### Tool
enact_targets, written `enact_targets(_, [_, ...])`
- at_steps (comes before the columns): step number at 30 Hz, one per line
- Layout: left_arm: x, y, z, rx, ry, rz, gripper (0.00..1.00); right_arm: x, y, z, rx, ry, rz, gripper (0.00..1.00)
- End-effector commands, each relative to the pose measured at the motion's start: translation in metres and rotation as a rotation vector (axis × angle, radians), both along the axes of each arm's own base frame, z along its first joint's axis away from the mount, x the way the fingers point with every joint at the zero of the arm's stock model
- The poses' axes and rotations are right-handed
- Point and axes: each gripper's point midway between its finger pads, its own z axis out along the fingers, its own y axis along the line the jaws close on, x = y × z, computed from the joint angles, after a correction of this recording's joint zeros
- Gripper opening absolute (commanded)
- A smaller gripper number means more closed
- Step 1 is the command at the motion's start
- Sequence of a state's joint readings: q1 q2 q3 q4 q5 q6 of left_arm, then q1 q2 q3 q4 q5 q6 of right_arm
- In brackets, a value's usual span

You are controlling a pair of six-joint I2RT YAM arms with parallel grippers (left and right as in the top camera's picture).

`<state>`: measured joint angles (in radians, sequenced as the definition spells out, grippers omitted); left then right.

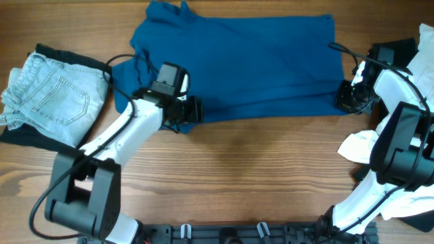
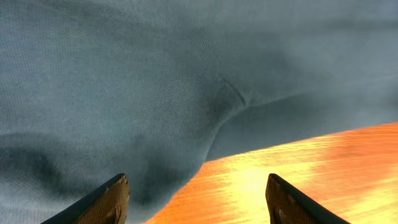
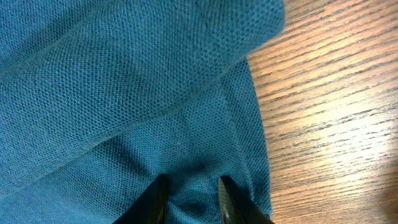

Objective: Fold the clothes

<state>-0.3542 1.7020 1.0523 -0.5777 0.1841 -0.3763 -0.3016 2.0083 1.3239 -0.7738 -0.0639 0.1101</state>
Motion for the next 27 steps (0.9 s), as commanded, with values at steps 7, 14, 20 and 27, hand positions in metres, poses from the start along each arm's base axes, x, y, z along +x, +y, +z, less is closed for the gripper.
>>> enact_targets(7, [0.002,0.014,-0.046,0.177,0.029,-0.098,0.36,-0.014,0.013,-0.02,0.041,0.056,0.016,0.28])
enact_targets(14, [0.037,0.023,-0.008,0.161,-0.091,-0.043,0.04,-0.014,0.013,-0.02,0.041,0.055,0.016,0.28])
enact_targets(20, [0.113,0.046,0.042,0.099,-0.365,0.084,0.04,-0.014,0.013,-0.02,0.041,0.055,0.016,0.27])
enact_targets(27, [0.122,0.054,0.042,0.076,-0.379,0.147,0.75,-0.014,0.013,-0.02,0.041,0.056,0.017,0.27])
